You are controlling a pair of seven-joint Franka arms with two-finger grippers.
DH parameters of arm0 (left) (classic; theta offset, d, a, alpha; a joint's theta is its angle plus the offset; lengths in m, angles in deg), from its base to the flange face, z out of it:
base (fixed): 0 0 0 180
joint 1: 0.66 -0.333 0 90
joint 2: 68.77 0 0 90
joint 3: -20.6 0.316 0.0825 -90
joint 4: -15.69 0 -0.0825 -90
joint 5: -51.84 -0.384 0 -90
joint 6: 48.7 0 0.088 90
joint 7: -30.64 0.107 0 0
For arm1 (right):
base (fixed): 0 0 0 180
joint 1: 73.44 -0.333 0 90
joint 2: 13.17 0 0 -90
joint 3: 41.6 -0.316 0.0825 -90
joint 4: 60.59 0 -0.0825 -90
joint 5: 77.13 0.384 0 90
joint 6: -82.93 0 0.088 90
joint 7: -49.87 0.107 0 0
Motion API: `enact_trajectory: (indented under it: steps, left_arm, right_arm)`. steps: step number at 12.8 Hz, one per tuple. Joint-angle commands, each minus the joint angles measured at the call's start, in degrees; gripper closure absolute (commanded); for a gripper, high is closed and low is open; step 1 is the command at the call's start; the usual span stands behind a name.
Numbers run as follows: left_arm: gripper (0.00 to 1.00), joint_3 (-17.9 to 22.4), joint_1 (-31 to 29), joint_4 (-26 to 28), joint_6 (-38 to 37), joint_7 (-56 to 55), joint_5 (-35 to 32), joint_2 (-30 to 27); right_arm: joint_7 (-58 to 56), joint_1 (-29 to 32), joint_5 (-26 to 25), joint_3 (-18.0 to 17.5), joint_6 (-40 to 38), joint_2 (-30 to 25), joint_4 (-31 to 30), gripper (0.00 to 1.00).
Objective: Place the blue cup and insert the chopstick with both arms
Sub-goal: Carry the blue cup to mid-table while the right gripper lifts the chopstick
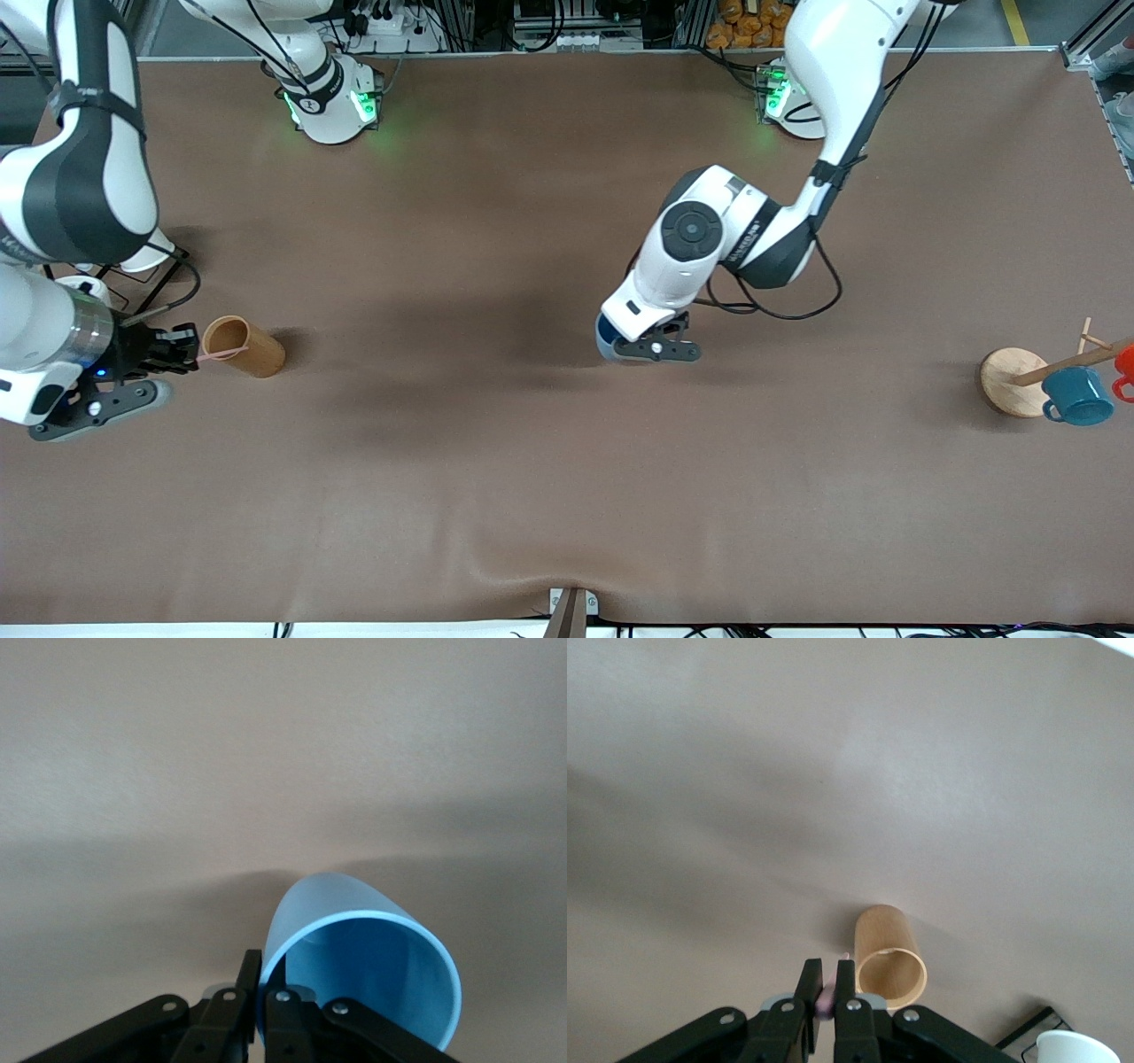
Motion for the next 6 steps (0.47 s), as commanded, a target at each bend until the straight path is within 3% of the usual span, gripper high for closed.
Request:
enact_trajectory:
  steps: [1,5,6]
  left_arm:
    - [1.00,0.8,2.1,-2.7,-1.0,-3.5,-1.7,2.0]
    - [1.00,0.6,3.5,-2.8,-0.8,-7.2,-3.3,2.9]
    - [1.00,0.7,4.8,-2.8,-0.8,-8.1,-3.3,3.3]
  right_arm:
    - [-0.1,-3.2,-1.3,-0.1,-0.8,-0.1,2.6,1.00]
    - [0.9,-7.5,-1.0,-0.2,4.7,-0.1,2.7,1.00]
    - [2.1,-7.5,1.1,-0.3,5.3,-0.1,2.7,1.00]
